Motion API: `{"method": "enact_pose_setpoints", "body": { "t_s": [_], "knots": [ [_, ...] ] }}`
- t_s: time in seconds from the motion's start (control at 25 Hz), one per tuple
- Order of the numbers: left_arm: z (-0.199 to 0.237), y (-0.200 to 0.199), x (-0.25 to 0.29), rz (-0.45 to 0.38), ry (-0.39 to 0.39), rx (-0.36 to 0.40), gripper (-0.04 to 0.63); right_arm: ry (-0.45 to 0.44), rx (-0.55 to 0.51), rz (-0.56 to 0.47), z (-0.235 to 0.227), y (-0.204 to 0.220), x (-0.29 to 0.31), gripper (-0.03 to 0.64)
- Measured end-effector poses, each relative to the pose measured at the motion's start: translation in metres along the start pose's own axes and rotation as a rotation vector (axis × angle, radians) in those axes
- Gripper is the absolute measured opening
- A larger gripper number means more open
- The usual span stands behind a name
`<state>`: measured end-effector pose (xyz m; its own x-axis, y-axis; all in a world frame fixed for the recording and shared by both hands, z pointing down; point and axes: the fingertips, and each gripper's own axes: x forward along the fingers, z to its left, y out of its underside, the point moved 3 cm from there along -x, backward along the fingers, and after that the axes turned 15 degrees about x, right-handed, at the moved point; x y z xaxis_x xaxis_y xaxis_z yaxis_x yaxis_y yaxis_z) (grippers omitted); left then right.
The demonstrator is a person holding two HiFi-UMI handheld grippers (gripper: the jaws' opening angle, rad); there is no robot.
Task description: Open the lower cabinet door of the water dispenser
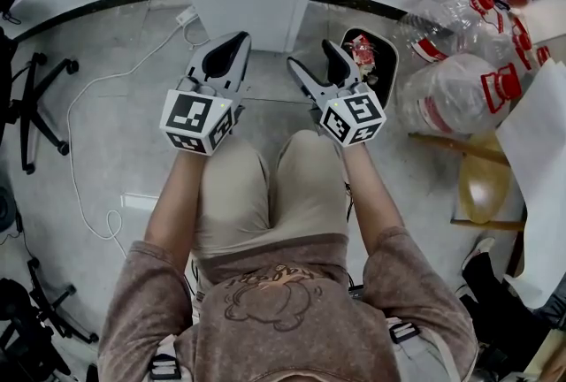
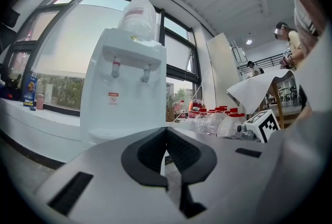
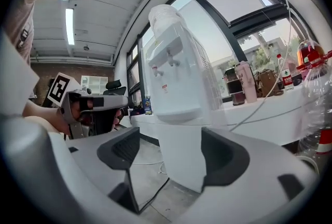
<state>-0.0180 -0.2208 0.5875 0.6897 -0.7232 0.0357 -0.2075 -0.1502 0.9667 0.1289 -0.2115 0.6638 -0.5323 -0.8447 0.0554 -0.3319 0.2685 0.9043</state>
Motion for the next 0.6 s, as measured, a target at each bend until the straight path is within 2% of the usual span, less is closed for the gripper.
{"method": "enact_pose_setpoints", "body": {
  "t_s": [0.28,0.4,0.6],
  "knots": [
    [-0.001,0.003,0.003,0.006,0.004,-0.012,0.012,-0.005,0.005,0.045,-0.027,0.008,0.025,0.408],
    [-0.001,0.004,0.005,0.009,0.003,-0.022,0.012,-0.001,0.021,0.046,-0.044,0.007,0.039,0.416],
    [-0.009,0.001,0.008,0.005,0.026,0.006,0.014,0.003,-0.018,0.097,-0.073,0.012,0.071,0.417]
  ]
}}
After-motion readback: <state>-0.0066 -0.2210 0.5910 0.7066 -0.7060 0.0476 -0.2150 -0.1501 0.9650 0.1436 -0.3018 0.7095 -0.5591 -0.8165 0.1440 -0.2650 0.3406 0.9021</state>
